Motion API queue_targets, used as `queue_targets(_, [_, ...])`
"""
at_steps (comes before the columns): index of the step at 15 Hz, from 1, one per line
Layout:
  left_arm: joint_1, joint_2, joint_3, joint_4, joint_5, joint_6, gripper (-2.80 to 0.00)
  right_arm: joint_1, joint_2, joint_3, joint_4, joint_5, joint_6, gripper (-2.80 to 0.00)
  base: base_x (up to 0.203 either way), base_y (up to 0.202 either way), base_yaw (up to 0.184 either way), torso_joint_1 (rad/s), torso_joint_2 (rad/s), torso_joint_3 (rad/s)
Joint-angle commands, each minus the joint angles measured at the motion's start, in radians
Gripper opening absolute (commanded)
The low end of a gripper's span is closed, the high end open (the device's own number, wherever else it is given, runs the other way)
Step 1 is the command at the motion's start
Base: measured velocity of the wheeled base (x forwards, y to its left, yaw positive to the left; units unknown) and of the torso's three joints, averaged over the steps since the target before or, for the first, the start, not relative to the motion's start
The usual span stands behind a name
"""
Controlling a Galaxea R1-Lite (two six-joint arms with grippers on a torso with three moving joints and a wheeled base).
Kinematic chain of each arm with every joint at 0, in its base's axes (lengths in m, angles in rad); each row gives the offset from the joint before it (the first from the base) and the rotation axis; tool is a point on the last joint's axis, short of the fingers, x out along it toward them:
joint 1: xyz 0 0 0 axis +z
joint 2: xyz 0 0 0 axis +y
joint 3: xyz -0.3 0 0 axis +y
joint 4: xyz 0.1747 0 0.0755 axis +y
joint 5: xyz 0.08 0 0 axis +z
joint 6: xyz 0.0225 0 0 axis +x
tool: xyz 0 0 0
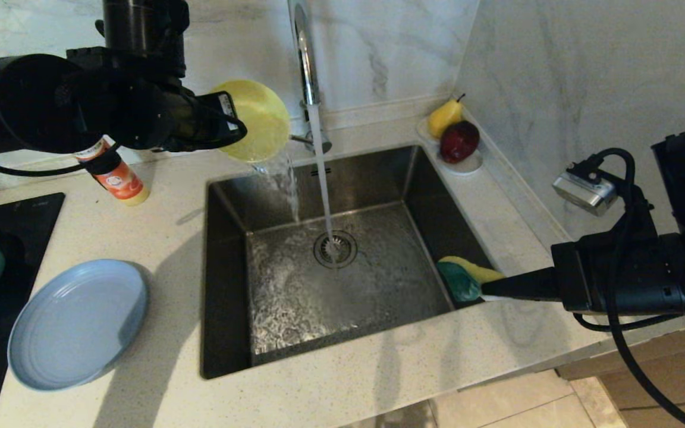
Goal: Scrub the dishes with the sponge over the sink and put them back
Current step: Wash the bowl
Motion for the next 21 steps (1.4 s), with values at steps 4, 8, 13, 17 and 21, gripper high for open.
queue_targets(4, [0.000, -0.047, 0.060, -0.208, 0.022, 0.172, -2.80, 0.000, 0.005, 0.003, 0.000, 0.002, 0.002, -2.80, 0.000, 0.000, 0.000, 0.000, 0.00, 0.000])
queue_targets(8, [0.000, -0.065, 0.179, -0.418, 0.018, 0.333, -2.80, 0.000, 0.014, 0.000, -0.014, 0.003, 0.004, -2.80, 0.000, 0.000, 0.000, 0.000, 0.00, 0.000])
queue_targets(13, [0.000, -0.056, 0.389, -0.841, 0.012, 0.581, -2.80, 0.000, 0.032, 0.003, -0.040, 0.004, 0.004, -2.80, 0.000, 0.000, 0.000, 0.000, 0.00, 0.000])
queue_targets(17, [0.000, -0.052, 0.523, -1.020, -0.008, 0.641, -2.80, 0.000, 0.040, -0.004, -0.042, 0.004, 0.004, -2.80, 0.000, 0.000, 0.000, 0.000, 0.00, 0.000])
queue_targets(21, [0.001, -0.014, 0.647, -1.302, -0.033, 0.735, -2.80, 0.000, 0.050, -0.009, -0.042, 0.004, 0.004, -2.80, 0.000, 0.000, 0.000, 0.000, 0.00, 0.000])
